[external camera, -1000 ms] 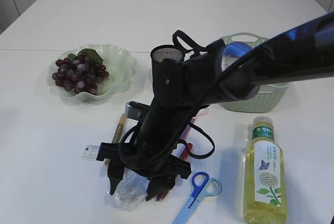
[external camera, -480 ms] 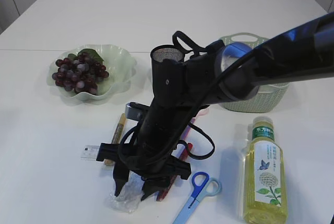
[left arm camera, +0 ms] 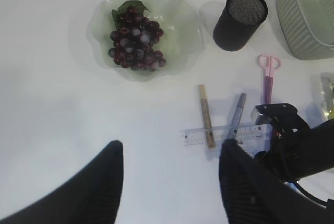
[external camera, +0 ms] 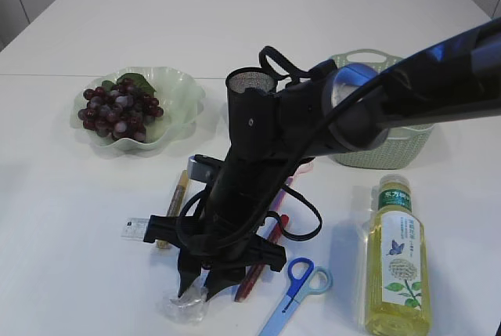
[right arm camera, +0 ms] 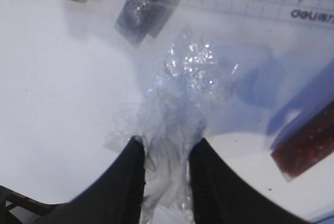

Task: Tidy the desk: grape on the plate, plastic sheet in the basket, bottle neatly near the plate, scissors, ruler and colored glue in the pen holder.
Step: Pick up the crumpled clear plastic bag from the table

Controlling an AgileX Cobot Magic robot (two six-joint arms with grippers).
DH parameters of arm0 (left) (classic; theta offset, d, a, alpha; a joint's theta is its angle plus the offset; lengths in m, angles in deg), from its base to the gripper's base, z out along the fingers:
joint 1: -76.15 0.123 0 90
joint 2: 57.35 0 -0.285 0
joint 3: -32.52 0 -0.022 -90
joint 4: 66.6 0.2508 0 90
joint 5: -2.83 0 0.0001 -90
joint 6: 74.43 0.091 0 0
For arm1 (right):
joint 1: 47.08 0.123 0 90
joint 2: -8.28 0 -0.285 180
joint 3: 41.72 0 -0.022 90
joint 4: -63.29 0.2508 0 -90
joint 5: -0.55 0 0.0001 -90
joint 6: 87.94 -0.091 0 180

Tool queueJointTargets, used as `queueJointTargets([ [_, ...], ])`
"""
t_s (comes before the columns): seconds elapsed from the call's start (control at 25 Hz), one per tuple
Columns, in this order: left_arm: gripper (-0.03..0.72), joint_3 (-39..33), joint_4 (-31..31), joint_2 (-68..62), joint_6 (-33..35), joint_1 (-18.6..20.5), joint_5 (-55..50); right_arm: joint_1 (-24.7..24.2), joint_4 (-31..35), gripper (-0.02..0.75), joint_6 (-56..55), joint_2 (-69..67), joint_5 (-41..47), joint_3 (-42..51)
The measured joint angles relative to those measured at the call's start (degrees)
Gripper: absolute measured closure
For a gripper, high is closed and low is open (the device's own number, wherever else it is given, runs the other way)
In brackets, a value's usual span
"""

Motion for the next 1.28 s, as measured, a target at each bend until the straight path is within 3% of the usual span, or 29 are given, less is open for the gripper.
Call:
queueJointTargets([
  [0.52,0.263,0.0,0.4,0.0,0.0,0.0,0.0,0.0,0.1,0.616,0.0,0.0,3.2,-0.1],
  [1.28,0.263,0.0,0.8,0.0,0.0,-0.1,0.0,0.0,-2.2,0.641,0.0,2.3,6.5,-0.2],
])
